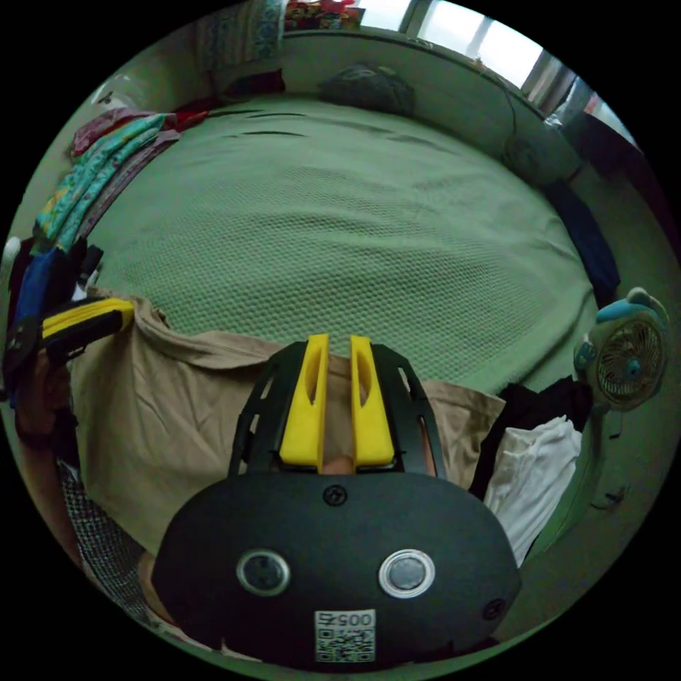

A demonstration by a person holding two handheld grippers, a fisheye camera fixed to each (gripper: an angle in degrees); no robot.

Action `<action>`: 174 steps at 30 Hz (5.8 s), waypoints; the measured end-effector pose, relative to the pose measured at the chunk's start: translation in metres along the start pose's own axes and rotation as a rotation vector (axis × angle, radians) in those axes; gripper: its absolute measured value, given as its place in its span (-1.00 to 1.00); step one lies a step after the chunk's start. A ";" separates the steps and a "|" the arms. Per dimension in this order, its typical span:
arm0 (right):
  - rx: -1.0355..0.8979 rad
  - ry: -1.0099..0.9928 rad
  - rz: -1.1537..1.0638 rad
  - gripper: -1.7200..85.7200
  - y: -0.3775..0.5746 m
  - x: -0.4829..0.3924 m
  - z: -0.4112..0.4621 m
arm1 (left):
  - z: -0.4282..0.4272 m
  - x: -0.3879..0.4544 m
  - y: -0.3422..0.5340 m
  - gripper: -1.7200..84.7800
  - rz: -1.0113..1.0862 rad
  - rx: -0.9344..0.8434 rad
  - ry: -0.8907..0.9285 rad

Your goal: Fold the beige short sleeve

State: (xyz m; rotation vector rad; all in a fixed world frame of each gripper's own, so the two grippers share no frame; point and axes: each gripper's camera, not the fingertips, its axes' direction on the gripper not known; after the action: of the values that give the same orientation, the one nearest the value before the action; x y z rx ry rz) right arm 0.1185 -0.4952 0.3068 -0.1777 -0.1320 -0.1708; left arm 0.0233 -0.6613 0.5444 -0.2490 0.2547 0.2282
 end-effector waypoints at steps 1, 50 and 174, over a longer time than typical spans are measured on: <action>0.005 0.003 -0.006 -0.83 0.006 0.002 -0.005 | -0.006 0.013 0.008 -0.97 0.016 -0.004 -0.008; 0.021 0.073 -0.012 -0.79 0.279 0.145 -0.111 | -0.037 0.552 0.271 -0.80 0.294 -0.007 0.153; 0.130 0.112 -0.218 -0.91 -0.069 -0.463 -0.047 | -0.006 -0.322 0.602 -0.89 -0.080 0.017 0.008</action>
State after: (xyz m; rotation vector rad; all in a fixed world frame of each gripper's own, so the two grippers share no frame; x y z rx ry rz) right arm -0.3409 -0.4979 0.2044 -0.0238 -0.0500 -0.3874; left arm -0.4332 -0.1558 0.4988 -0.2429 0.2544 0.1463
